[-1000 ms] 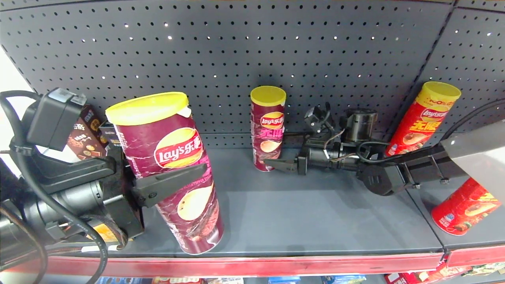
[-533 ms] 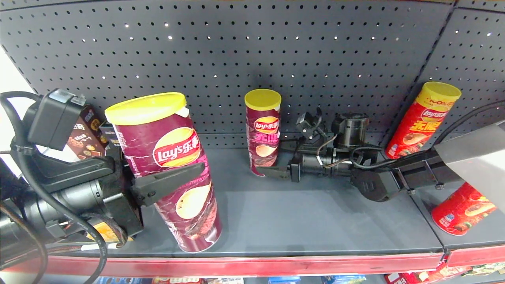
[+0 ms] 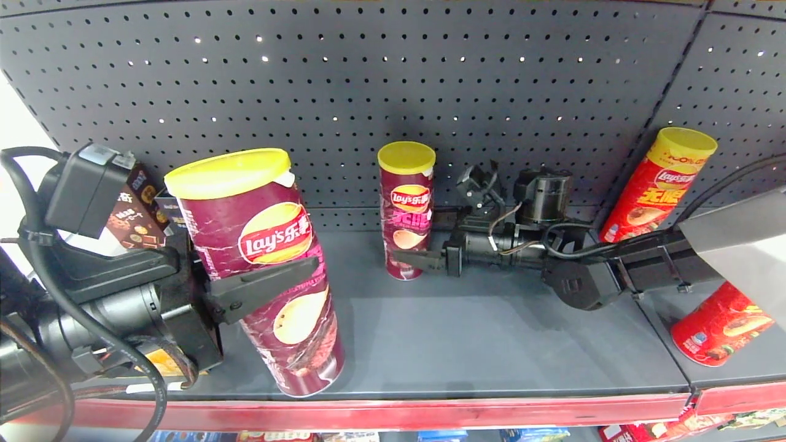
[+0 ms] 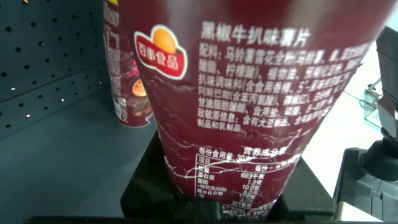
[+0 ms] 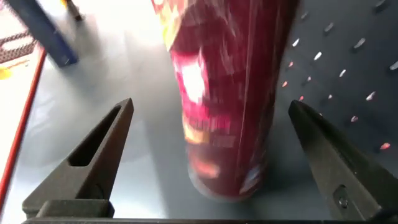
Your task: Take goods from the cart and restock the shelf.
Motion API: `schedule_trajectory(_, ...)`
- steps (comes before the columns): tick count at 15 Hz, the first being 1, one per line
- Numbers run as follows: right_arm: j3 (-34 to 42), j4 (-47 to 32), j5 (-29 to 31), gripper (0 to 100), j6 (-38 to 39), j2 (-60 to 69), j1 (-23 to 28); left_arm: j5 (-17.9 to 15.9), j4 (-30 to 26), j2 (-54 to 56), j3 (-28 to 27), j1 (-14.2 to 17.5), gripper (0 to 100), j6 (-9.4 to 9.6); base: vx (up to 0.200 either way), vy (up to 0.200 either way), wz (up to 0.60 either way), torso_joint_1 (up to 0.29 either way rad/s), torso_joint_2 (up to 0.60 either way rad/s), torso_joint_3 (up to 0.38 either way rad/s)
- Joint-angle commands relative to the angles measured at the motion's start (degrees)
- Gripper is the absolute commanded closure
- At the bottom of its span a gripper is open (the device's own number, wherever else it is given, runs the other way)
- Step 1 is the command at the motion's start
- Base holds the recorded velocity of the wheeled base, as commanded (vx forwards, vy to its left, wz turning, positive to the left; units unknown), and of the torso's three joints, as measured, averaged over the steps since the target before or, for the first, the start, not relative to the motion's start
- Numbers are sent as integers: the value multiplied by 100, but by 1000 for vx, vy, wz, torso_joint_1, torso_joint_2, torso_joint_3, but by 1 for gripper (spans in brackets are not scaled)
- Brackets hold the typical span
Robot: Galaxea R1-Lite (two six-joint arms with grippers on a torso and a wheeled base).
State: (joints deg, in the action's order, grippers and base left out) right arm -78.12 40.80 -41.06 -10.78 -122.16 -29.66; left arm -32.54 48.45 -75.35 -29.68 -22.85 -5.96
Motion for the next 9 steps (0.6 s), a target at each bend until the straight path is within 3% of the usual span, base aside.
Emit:
schedule_trajectory(1,-248,-2,-43,0,32,-220,22,2,-2,3,-2,-1,100,-2,0,0,0,0,0,0)
schedule_trajectory(9,-1074,16,-306,0,164,-800,-22,19,-11,-24,50,-9,100,7,0,0,0,0,0,0)
